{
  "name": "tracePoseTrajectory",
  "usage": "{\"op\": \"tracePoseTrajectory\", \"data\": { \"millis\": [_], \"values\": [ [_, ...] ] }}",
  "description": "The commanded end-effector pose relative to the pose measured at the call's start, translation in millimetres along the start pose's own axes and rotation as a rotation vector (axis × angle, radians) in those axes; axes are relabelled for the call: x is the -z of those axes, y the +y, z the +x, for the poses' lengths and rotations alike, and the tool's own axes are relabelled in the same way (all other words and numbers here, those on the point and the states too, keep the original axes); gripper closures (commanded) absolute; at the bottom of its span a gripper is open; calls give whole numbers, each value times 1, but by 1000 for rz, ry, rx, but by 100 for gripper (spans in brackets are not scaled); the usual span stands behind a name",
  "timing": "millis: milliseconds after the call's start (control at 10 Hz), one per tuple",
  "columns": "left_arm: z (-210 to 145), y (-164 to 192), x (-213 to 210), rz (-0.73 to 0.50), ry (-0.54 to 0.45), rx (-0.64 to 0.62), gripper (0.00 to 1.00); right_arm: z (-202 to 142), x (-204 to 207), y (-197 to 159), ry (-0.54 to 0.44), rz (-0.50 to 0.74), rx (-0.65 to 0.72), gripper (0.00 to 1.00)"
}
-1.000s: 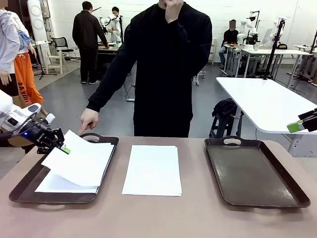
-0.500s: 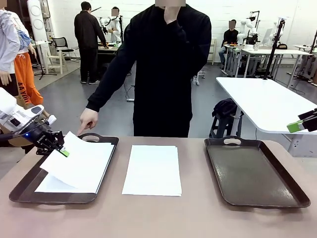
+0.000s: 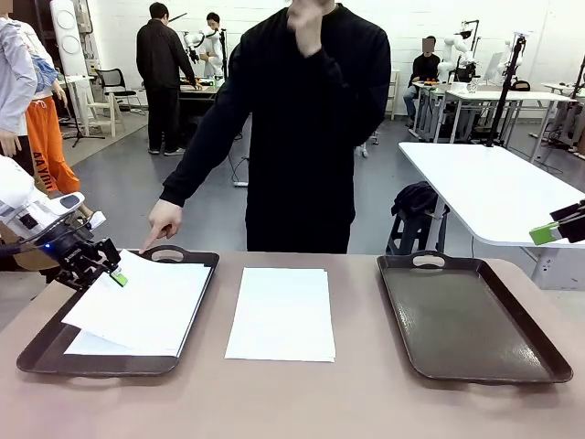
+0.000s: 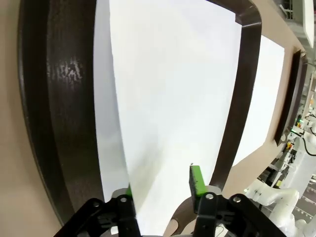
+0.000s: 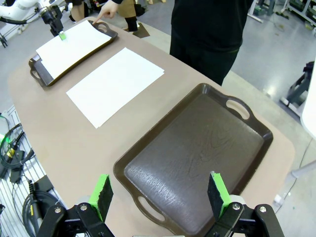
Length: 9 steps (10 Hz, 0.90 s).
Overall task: Sort the A4 documents.
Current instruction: Place the A4 Paper in the designated Handle tray.
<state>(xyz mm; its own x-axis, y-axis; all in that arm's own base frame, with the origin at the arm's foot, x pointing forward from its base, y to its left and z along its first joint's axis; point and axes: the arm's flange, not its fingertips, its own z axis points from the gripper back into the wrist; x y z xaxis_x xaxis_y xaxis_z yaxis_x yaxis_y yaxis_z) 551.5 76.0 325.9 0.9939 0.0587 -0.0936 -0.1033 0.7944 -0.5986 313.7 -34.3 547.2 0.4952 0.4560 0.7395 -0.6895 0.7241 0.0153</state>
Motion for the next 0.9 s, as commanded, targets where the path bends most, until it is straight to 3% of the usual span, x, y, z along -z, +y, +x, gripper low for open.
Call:
{"op": "tracePoseTrajectory", "data": {
  "millis": [0, 300, 800],
  "values": [
    [-2, -5, -10, 60, -13, -16, 31, 0, 2, 0, -2, 10, 0, 0],
    [0, -11, -17, 110, -31, -3, 1, 0, 2, 0, -2, 10, 0, 0],
    [-19, -55, -21, 249, -49, 52, 0, 0, 2, 0, -2, 10, 0, 0]
  ]
}}
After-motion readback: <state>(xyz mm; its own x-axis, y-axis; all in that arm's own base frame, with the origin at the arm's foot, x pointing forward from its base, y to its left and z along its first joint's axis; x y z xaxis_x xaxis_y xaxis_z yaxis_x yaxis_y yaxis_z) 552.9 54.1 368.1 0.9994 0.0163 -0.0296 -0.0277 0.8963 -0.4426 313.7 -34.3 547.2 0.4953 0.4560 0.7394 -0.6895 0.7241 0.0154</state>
